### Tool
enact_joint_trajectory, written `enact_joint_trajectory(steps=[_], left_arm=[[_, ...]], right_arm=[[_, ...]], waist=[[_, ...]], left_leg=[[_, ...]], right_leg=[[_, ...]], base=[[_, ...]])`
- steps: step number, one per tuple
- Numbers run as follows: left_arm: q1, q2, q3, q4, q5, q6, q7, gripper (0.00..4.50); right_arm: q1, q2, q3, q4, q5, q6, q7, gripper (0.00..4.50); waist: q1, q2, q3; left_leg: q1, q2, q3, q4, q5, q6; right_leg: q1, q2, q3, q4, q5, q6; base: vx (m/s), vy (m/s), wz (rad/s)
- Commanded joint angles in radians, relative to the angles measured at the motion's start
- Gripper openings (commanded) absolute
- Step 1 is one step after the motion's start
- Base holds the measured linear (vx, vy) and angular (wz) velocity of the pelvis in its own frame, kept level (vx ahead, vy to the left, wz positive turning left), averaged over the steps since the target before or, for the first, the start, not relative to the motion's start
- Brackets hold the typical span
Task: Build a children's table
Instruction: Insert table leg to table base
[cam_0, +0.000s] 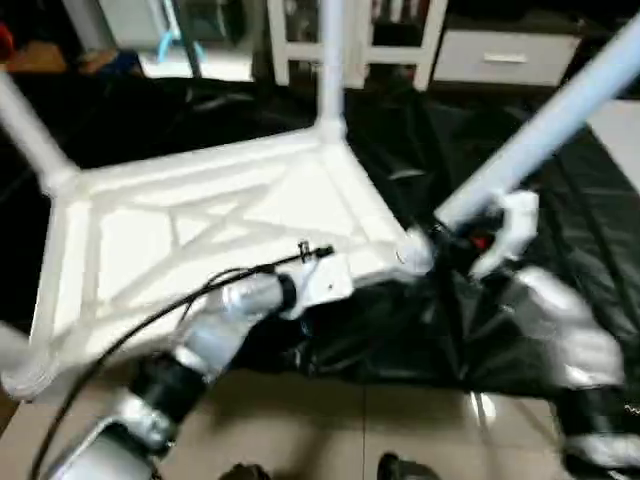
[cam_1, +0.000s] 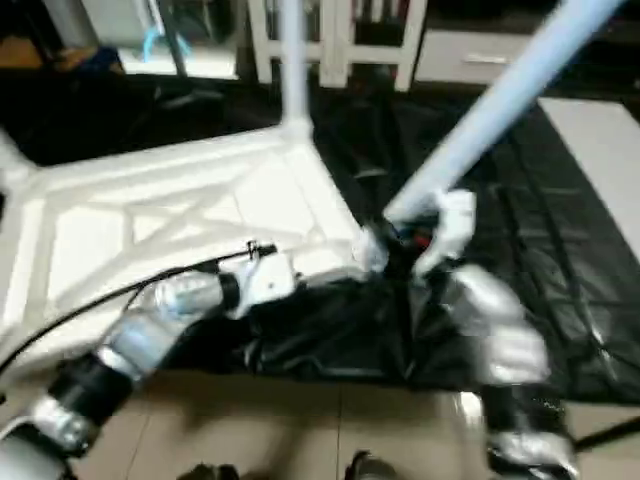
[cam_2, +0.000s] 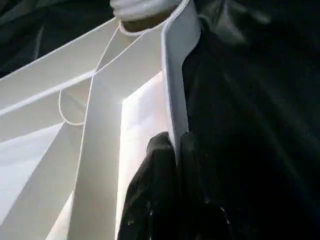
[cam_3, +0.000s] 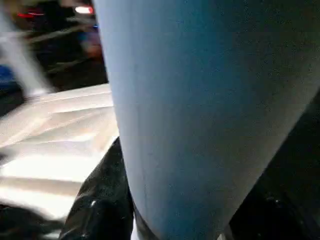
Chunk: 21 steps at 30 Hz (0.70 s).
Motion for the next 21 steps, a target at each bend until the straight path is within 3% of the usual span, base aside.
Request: enact_joint_trajectory(steps=[1,2,3,4,5,6,7,8,9,12,14,15,17,19,21], left_arm=[[-0.025,0.063,0.044,0.077,0.051,-0.003,0.030,0.00],[-0.027,0.071,0.047,0.089,0.050,-0.021,0.025,0.00],[-0.033,0.084,0.050,0.110,0.048,-0.053,0.017,0.00],[-0.038,0.093,0.051,0.126,0.051,-0.074,0.015,0.00],[-0.042,0.098,0.051,0.137,0.054,-0.088,0.013,0.00],[-0.052,0.108,0.049,0.160,0.050,-0.112,0.012,0.00],[-0.053,0.110,0.048,0.162,0.050,-0.115,0.013,0.00],[-0.055,0.112,0.047,0.166,0.049,-0.118,0.013,0.00],[-0.058,0.114,0.046,0.171,0.049,-0.124,0.013,0.00],[-0.057,0.113,0.066,0.177,0.010,-0.172,-0.003,0.00],[-0.052,0.113,0.076,0.173,-0.010,-0.191,-0.017,0.00],[-0.041,0.113,0.094,0.175,-0.041,-0.242,-0.046,0.00],[-0.041,0.113,0.094,0.175,-0.041,-0.243,-0.046,0.00],[-0.040,0.137,0.114,0.196,-0.083,-0.345,-0.099,0.00],[-0.062,0.161,0.117,0.246,-0.069,-0.401,-0.100,0.00]], right_arm=[[0.068,-0.038,0.043,-0.015,0.007,0.100,0.087,1.84],[0.078,-0.057,0.047,-0.029,0.007,0.109,0.109,1.84],[0.096,-0.090,0.053,-0.054,0.007,0.122,0.145,1.84],[0.102,-0.100,0.046,-0.065,0.017,0.127,0.154,1.84],[0.104,-0.104,0.039,-0.072,0.026,0.131,0.157,1.84],[0.106,-0.114,0.029,-0.088,0.046,0.142,0.162,1.84],[0.106,-0.115,0.029,-0.090,0.047,0.141,0.164,1.84],[0.106,-0.118,0.028,-0.093,0.048,0.141,0.166,1.84],[0.107,-0.122,0.029,-0.098,0.051,0.143,0.169,1.84],[0.093,-0.096,-0.015,-0.132,0.069,0.128,0.127,1.84],[0.093,-0.092,-0.023,-0.146,0.077,0.128,0.122,1.84],[0.094,-0.086,-0.038,-0.171,0.094,0.129,0.114,1.84],[0.094,-0.085,-0.038,-0.172,0.094,0.129,0.114,1.84],[0.091,-0.065,-0.069,-0.243,0.132,0.141,0.070,1.84],[0.091,-0.054,-0.080,-0.283,0.121,0.129,0.028,1.84]], waist=[[0.003,-0.006,-0.076],[0.001,-0.007,-0.077],[-0.005,-0.012,-0.075],[-0.004,-0.010,-0.077],[-0.008,-0.017,-0.090],[-0.013,-0.021,-0.100],[-0.018,-0.028,-0.104],[-0.017,-0.021,-0.108],[-0.018,-0.019,-0.112],[-0.009,-0.030,-0.123],[-0.002,-0.030,-0.122],[0.002,-0.029,-0.122],[0.002,-0.027,-0.121],[0.006,-0.026,-0.118],[0.008,-0.025,-0.115]], left_leg=[[0.001,0.014,0.009,-0.070,-0.232,0.050],[-0.005,0.014,0.007,-0.069,-0.215,0.058],[-0.021,0.009,0.002,-0.074,-0.261,0.056],[-0.018,0.008,0.001,-0.072,-0.283,0.050],[-0.016,0.007,0.000,-0.063,-0.274,0.044],[-0.024,0.004,-0.002,-0.056,-0.202,0.060],[-0.026,0.003,0.000,-0.050,-0.160,0.075],[-0.016,0.002,0.006,-0.039,-0.093,0.105],[-0.020,0.000,0.007,-0.031,-0.024,0.140],[-0.021,-0.006,0.013,-0.011,0.114,0.224],[-0.024,-0.005,0.013,-0.008,0.115,0.247],[-0.021,-0.002,0.013,-0.008,0.101,0.249],[-0.021,0.002,0.013,-0.009,0.075,0.239],[-0.018,0.005,0.014,-0.013,0.024,0.202],[-0.014,0.007,0.015,-0.018,-0.054,0.151]], right_leg=[[0.035,-0.006,0.023,-0.050,-0.251,-0.164],[0.041,-0.004,0.020,-0.047,-0.226,-0.170],[0.048,-0.005,0.016,-0.051,-0.290,-0.154],[0.044,-0.006,0.017,-0.055,-0.322,-0.147],[0.043,-0.007,0.020,-0.048,-0.282,-0.155],[0.050,-0.005,0.019,-0.032,-0.171,-0.173],[0.051,-0.001,0.018,-0.026,-0.116,-0.184],[0.041,0.002,0.018,-0.019,-0.022,-0.221],[0.046,0.002,0.018,-0.008,0.069,-0.257],[0.045,0.004,0.022,0.013,0.232,-0.307],[0.046,0.002,0.021,0.017,0.212,-0.310],[0.043,0.000,0.020,0.015,0.164,-0.308],[0.042,0.000,0.020,0.012,0.109,-0.301],[0.039,0.002,0.020,0.005,0.021,-0.281],[0.035,0.003,0.023,0.000,-0.064,-0.252]], base=[[0.065,0.005,-0.03],[0.065,0.005,-0.03],[0.000,0.000,0.00],[0.000,0.000,0.00],[0.000,0.000,0.00],[0.074,0.001,-0.08],[0.069,-0.009,-0.02],[0.069,-0.009,-0.02],[0.070,-0.004,0.02],[0.043,-0.002,-0.01],[0.000,0.000,0.00],[0.000,0.000,0.00],[0.000,0.000,0.00],[0.000,0.000,0.00],[0.000,0.000,0.00]])
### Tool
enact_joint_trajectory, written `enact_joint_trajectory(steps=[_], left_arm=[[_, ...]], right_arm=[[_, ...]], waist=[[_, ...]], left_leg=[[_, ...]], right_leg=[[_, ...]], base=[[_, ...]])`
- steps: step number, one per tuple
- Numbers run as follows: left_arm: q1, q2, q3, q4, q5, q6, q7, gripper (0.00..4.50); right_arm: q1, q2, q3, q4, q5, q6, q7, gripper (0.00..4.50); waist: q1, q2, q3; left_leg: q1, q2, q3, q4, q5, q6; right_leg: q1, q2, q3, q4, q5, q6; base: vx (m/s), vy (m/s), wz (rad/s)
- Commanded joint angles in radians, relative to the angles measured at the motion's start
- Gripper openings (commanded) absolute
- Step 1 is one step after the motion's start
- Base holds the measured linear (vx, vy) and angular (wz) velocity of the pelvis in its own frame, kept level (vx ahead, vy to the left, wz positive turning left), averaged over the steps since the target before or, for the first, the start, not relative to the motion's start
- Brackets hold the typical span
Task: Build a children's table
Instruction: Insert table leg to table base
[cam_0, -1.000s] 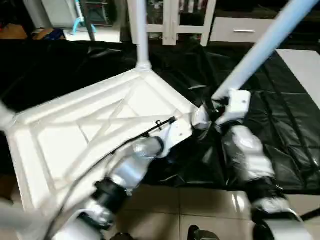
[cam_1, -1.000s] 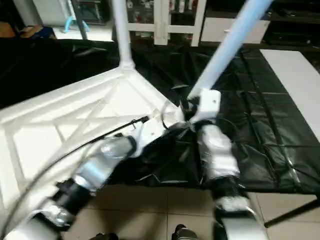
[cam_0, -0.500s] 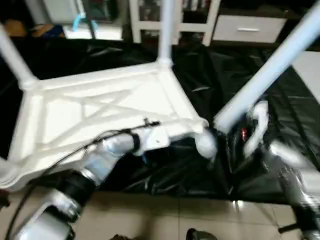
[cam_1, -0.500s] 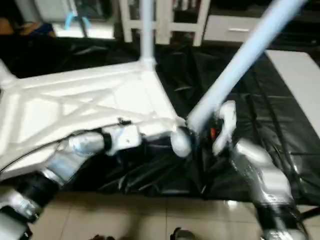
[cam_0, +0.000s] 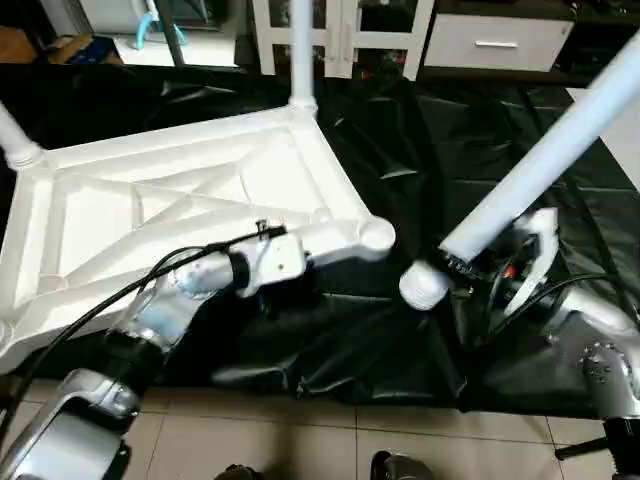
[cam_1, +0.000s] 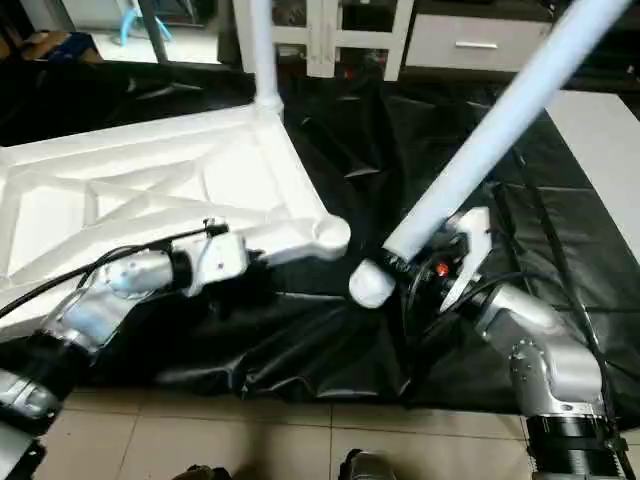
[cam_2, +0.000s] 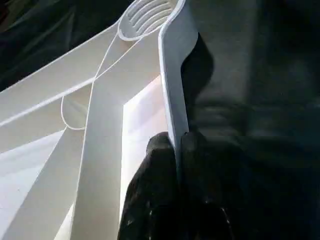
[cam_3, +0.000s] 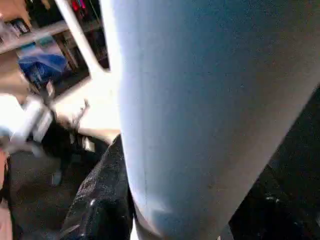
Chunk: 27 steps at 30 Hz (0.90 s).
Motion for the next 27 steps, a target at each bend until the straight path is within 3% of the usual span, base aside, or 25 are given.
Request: enact_joint_trajectory(steps=[1,2,3,6,8,9,13,15,17,20,23,24,25,26,27], left_arm=[[-0.017,0.027,0.017,0.035,0.018,-0.086,0.000,0.00],[-0.033,0.037,0.018,0.070,0.030,-0.110,0.013,0.00],[-0.061,0.054,0.030,0.129,0.039,-0.171,0.044,0.00],[-0.066,0.047,0.067,0.135,-0.012,-0.181,0.018,0.00],[-0.058,0.038,0.100,0.112,-0.075,-0.150,-0.037,0.00],[-0.036,0.018,0.150,0.054,-0.179,-0.076,-0.113,0.51],[-0.023,-0.002,0.181,0.021,-0.267,-0.053,-0.155,0.79],[-0.045,-0.006,0.207,0.030,-0.314,-0.038,-0.163,1.02],[-0.051,-0.007,0.217,0.032,-0.327,-0.031,-0.166,1.02],[-0.066,-0.028,0.291,-0.005,-0.377,0.107,-0.129,1.02],[-0.060,-0.059,0.335,-0.103,-0.470,0.249,-0.095,1.31],[-0.048,-0.100,0.349,-0.252,-0.594,0.432,-0.027,1.40],[-0.034,-0.133,0.326,-0.350,-0.659,0.492,0.002,1.53],[-0.026,-0.170,0.305,-0.422,-0.708,0.537,0.039,1.66],[-0.020,-0.227,0.269,-0.506,-0.765,0.579,0.071,1.66]], right_arm=[[-0.012,0.005,-0.028,-0.055,0.005,-0.010,-0.042,1.84],[-0.012,0.013,-0.036,-0.070,0.006,-0.009,-0.058,1.84],[-0.007,0.030,-0.048,-0.104,0.019,-0.002,-0.083,1.84],[0.003,0.038,-0.050,-0.123,0.020,0.000,-0.106,1.84],[0.016,0.046,-0.052,-0.142,0.027,0.005,-0.118,1.84],[0.039,0.057,-0.054,-0.162,0.031,0.009,-0.130,1.84],[0.067,0.076,-0.057,-0.172,0.013,0.004,-0.176,1.84],[0.066,0.085,-0.063,-0.179,-0.003,0.019,-0.228,1.84],[0.064,0.086,-0.064,-0.181,-0.010,0.026,-0.244,1.84],[0.061,0.058,-0.029,-0.201,-0.067,0.038,-0.262,1.84],[0.064,0.036,0.003,-0.223,-0.093,0.052,-0.253,1.84],[0.054,0.011,0.038,-0.251,-0.106,0.086,-0.252,1.84],[0.037,-0.015,0.074,-0.264,-0.128,0.117,-0.252,1.84],[0.019,-0.038,0.107,-0.276,-0.138,0.153,-0.249,1.84],[-0.012,-0.071,0.152,-0.290,-0.147,0.220,-0.242,1.84]], waist=[[0.009,-0.012,-0.099],[0.009,-0.011,-0.098],[0.010,-0.005,-0.096],[0.008,-0.006,-0.101],[0.008,-0.005,-0.101],[0.011,-0.003,-0.104],[0.021,0.002,-0.109],[0.030,-0.005,-0.106],[0.033,-0.003,-0.102],[0.034,0.002,-0.101],[0.035,0.003,-0.101],[0.038,0.001,-0.102],[0.040,0.000,-0.100],[0.039,-0.006,-0.099],[0.043,-0.005,-0.099]], left_leg=[[0.015,0.001,0.020,-0.054,-0.084,0.133],[0.014,0.000,0.020,-0.055,-0.100,0.119],[0.014,-0.003,0.019,-0.058,-0.153,0.076],[0.011,-0.005,0.015,-0.062,-0.182,0.031],[0.014,-0.006,0.017,-0.061,-0.188,0.024],[0.014,-0.007,0.020,-0.059,-0.168,0.023],[0.016,-0.006,0.023,-0.053,-0.134,0.045],[0.015,-0.011,0.024,-0.052,-0.150,0.049],[0.017,-0.011,0.024,-0.054,-0.177,0.035],[0.021,-0.012,0.023,-0.056,-0.202,0.000],[0.019,-0.011,0.022,-0.055,-0.199,-0.005],[0.018,-0.007,0.021,-0.052,-0.197,-0.009],[0.019,-0.008,0.022,-0.051,-0.199,0.000],[0.012,-0.009,0.021,-0.051,-0.198,0.001],[0.015,-0.006,0.022,-0.049,-0.189,0.002]], right_leg=[[0.075,-0.003,0.022,-0.042,-0.111,-0.250],[0.073,-0.002,0.022,-0.042,-0.127,-0.243],[0.074,-0.002,0.023,-0.046,-0.182,-0.217],[0.077,0.000,0.028,-0.047,-0.210,-0.187],[0.073,0.002,0.032,-0.048,-0.206,-0.192],[0.074,0.002,0.035,-0.042,-0.165,-0.213],[0.071,0.005,0.035,-0.032,-0.069,-0.268],[0.074,0.009,0.034,-0.034,-0.103,-0.252],[0.074,0.006,0.035,-0.040,-0.175,-0.223],[0.073,0.007,0.035,-0.045,-0.246,-0.190],[0.074,0.008,0.036,-0.043,-0.229,-0.203],[0.077,0.007,0.037,-0.034,-0.217,-0.214],[0.072,0.008,0.037,-0.041,-0.225,-0.214],[0.078,0.010,0.036,-0.038,-0.237,-0.215],[0.077,0.010,0.037,-0.039,-0.238,-0.213]], base=[[0.000,0.000,0.00],[0.000,0.000,0.00],[0.000,0.000,0.00],[0.000,0.000,0.00],[0.000,0.000,0.00],[0.000,0.000,0.00],[0.000,0.000,0.00],[0.000,0.000,0.00],[0.000,0.000,0.00],[0.000,0.000,0.00],[0.000,0.000,0.00],[0.000,0.000,0.00],[0.000,0.000,0.00],[0.000,0.000,0.00],[0.000,0.000,0.00]])
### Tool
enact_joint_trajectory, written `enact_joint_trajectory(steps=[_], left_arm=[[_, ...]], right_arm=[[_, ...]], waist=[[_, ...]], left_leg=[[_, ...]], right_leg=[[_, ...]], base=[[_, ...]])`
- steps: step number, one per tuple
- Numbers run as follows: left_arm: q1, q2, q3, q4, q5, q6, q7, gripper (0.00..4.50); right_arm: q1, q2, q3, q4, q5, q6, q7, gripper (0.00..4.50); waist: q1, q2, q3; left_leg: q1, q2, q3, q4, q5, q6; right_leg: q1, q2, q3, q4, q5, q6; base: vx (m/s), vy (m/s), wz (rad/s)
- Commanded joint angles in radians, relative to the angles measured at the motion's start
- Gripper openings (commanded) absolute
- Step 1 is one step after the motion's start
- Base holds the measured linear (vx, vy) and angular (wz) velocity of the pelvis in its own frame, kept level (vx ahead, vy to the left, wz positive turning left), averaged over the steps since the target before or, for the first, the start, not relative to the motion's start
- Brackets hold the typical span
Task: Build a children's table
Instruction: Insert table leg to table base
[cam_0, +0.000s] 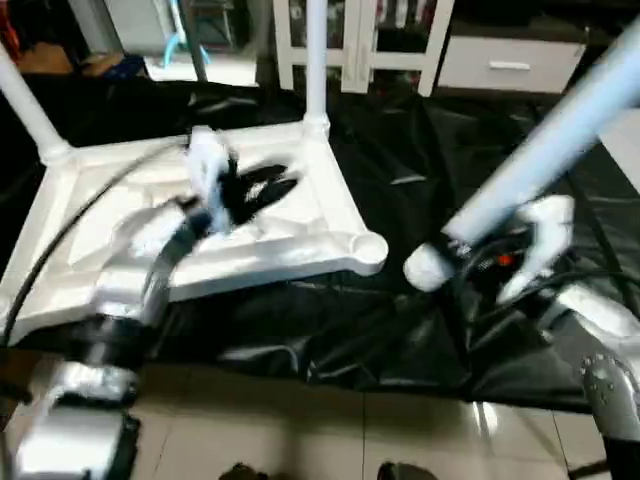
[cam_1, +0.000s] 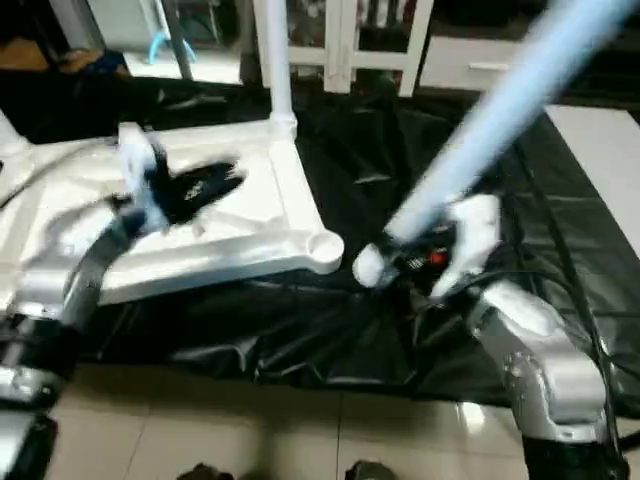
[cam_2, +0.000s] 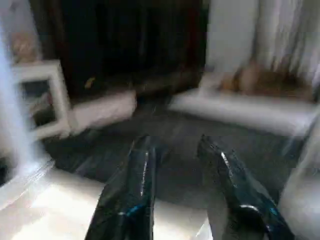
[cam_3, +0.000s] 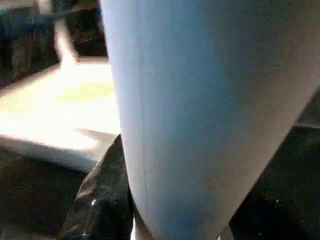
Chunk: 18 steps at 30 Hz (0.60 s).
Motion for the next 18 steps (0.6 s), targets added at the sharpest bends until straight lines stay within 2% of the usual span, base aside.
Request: enact_joint_trajectory(steps=[1,2,4,5,6,7,8,11,12,14,18], left_arm=[[0.010,-0.045,-0.058,-0.120,-0.087,0.079,0.043,1.81],[0.003,-0.078,-0.066,-0.146,-0.113,0.099,0.061,1.87],[-0.012,-0.136,-0.078,-0.189,-0.135,0.146,0.075,1.96],[-0.013,-0.138,-0.079,-0.190,-0.134,0.148,0.075,2.05],[-0.017,-0.152,-0.081,-0.209,-0.128,0.181,0.079,2.20],[-0.017,-0.153,-0.081,-0.210,-0.129,0.183,0.079,2.25],[-0.021,-0.166,-0.077,-0.223,-0.138,0.209,0.087,2.25],[-0.023,-0.175,-0.074,-0.242,-0.161,0.242,0.102,2.55],[-0.017,-0.181,-0.058,-0.287,-0.244,0.296,0.128,2.62],[-0.012,-0.183,-0.048,-0.309,-0.278,0.320,0.139,2.63],[-0.007,-0.190,-0.027,-0.332,-0.309,0.365,0.143,3.04]], right_arm=[[-0.040,-0.029,0.050,-0.048,-0.020,0.081,0.007,1.84],[-0.060,-0.049,0.076,-0.053,-0.021,0.119,0.021,1.84],[-0.106,-0.096,0.133,-0.066,-0.014,0.212,0.062,1.84],[-0.108,-0.098,0.135,-0.066,-0.013,0.216,0.065,1.84],[-0.127,-0.118,0.156,-0.076,-0.001,0.262,0.084,1.84],[-0.127,-0.119,0.157,-0.076,0.000,0.265,0.084,1.84],[-0.143,-0.134,0.171,-0.088,0.015,0.302,0.099,1.84],[-0.162,-0.157,0.192,-0.101,0.023,0.338,0.116,1.84],[-0.177,-0.171,0.201,-0.110,0.044,0.386,0.122,1.84],[-0.184,-0.180,0.204,-0.114,0.050,0.412,0.130,1.84],[-0.190,-0.212,0.220,-0.119,0.033,0.438,0.155,1.84]], waist=[[0.003,-0.011,-0.094],[0.005,-0.013,-0.094],[0.007,-0.020,-0.095],[0.007,-0.019,-0.094],[0.005,-0.021,-0.094],[0.005,-0.022,-0.094],[0.003,-0.023,-0.095],[0.003,-0.023,-0.097],[0.004,-0.021,-0.099],[0.003,-0.022,-0.098],[0.005,-0.019,-0.101]], left_leg=[[0.004,-0.007,0.019,-0.064,-0.189,0.021],[0.003,-0.010,0.023,-0.062,-0.191,0.031],[-0.005,-0.014,0.021,-0.061,-0.183,0.037],[-0.003,-0.015,0.021,-0.060,-0.183,0.036],[-0.008,-0.018,0.019,-0.060,-0.182,0.034],[-0.009,-0.018,0.017,-0.060,-0.181,0.031],[-0.008,-0.019,0.018,-0.059,-0.179,0.025],[-0.007,-0.018,0.016,-0.058,-0.175,0.021],[-0.005,-0.017,0.016,-0.056,-0.167,0.020],[-0.010,-0.017,0.015,-0.056,-0.162,0.024],[-0.005,-0.015,0.017,-0.055,-0.162,0.028]], right_leg=[[0.070,0.003,0.015,-0.058,-0.244,-0.222],[0.066,0.005,0.016,-0.064,-0.261,-0.210],[0.073,0.007,0.015,-0.067,-0.283,-0.180],[0.071,0.008,0.015,-0.069,-0.293,-0.172],[0.073,0.008,0.013,-0.074,-0.339,-0.138],[0.073,0.009,0.013,-0.074,-0.348,-0.130],[0.072,0.011,0.012,-0.076,-0.363,-0.120],[0.070,0.012,0.011,-0.076,-0.357,-0.119],[0.070,0.011,0.013,-0.071,-0.332,-0.131],[0.071,0.011,0.012,-0.069,-0.311,-0.146],[0.069,0.014,0.013,-0.070,-0.295,-0.151]], base=[[0.000,0.000,0.00],[0.000,0.000,0.00],[0.000,0.000,0.00],[0.000,0.000,0.00],[0.000,0.000,0.00],[0.000,0.000,0.00],[0.000,0.000,0.00],[0.000,0.000,0.00],[0.000,0.000,0.00],[0.000,0.000,0.00],[0.000,0.000,0.00]])
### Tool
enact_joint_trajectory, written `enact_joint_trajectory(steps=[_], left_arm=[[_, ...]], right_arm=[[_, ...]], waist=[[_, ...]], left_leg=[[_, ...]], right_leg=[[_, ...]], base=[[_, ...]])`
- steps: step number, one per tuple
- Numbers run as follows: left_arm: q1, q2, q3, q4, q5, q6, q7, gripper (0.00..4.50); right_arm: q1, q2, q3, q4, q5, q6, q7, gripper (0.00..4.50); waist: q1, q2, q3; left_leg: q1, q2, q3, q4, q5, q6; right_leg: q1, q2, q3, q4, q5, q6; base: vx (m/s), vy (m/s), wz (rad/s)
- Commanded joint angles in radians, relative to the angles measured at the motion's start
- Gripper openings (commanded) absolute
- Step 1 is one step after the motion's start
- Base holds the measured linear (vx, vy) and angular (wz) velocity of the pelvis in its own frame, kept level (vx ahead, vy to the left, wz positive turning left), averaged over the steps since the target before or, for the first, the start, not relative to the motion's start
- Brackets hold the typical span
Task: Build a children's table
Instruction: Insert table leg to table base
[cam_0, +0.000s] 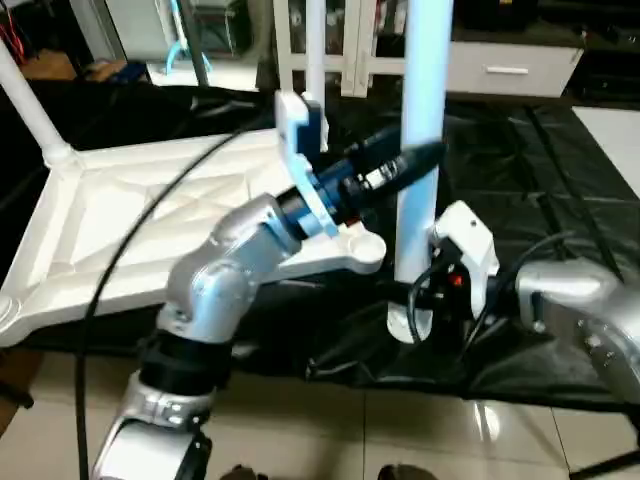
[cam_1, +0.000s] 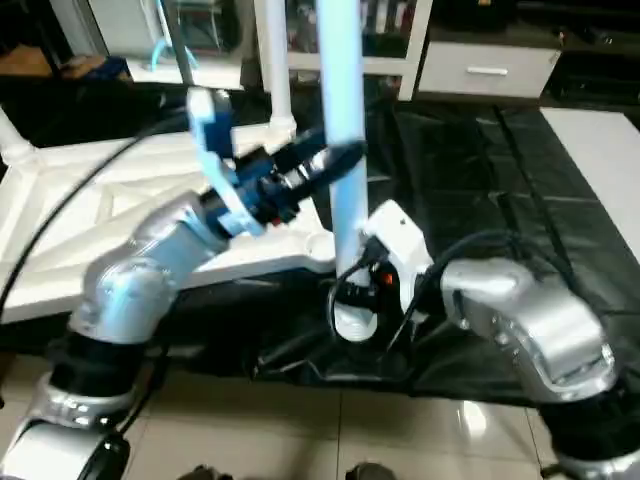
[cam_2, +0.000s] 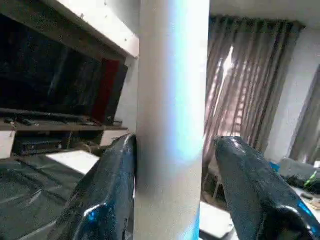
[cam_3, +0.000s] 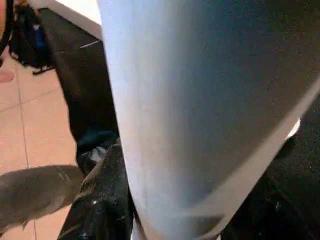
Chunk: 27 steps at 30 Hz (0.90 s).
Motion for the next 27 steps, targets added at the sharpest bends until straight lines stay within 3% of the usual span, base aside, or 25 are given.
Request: enact_joint_trajectory(steps=[1,5,7,9,21,27], left_arm=[[-0.007,-0.015,0.013,-0.039,-0.019,0.028,0.003,3.04],[-0.033,-0.028,0.040,-0.004,-0.001,0.038,0.047,3.10],[-0.042,-0.025,0.055,0.006,-0.022,0.063,0.082,2.76],[-0.047,-0.022,0.065,0.010,-0.037,0.082,0.109,2.72],[-0.077,-0.024,0.117,0.052,-0.018,0.134,0.182,1.67],[-0.081,-0.034,0.137,0.053,-0.015,0.137,0.202,1.62]], right_arm=[[-0.007,-0.031,0.034,-0.009,-0.019,0.025,0.021,1.84],[-0.012,-0.060,0.057,-0.010,-0.046,0.018,0.026,1.84],[-0.011,-0.077,0.070,-0.002,-0.071,0.004,0.023,1.84],[-0.011,-0.086,0.075,0.000,-0.082,-0.001,0.020,1.84],[-0.033,-0.050,0.047,0.024,-0.104,-0.052,0.014,1.84],[-0.038,-0.042,0.043,0.031,-0.105,-0.067,0.017,1.84]], waist=[[0.002,-0.019,-0.087],[0.005,-0.018,-0.090],[0.007,-0.014,-0.090],[0.007,-0.018,-0.090],[0.003,-0.021,-0.092],[0.006,-0.023,-0.095]], left_leg=[[0.000,-0.015,0.020,-0.060,-0.163,0.028],[0.001,-0.014,0.019,-0.058,-0.172,0.025],[0.000,-0.015,0.018,-0.058,-0.175,0.021],[-0.001,-0.017,0.018,-0.057,-0.180,0.021],[-0.003,-0.019,0.018,-0.054,-0.175,0.029],[-0.004,-0.018,0.019,-0.052,-0.149,0.038]], right_leg=[[0.069,0.012,0.012,-0.071,-0.287,-0.172],[0.069,0.012,0.013,-0.070,-0.266,-0.179],[0.071,0.010,0.013,-0.067,-0.262,-0.179],[0.072,0.010,0.012,-0.069,-0.271,-0.174],[0.071,0.011,0.009,-0.072,-0.294,-0.161],[0.073,0.010,0.010,-0.065,-0.247,-0.180]], base=[[0.000,0.000,0.00],[0.000,0.000,0.00],[0.000,0.000,0.00],[0.000,0.000,0.00],[0.000,0.000,0.00],[0.000,0.000,0.00]])
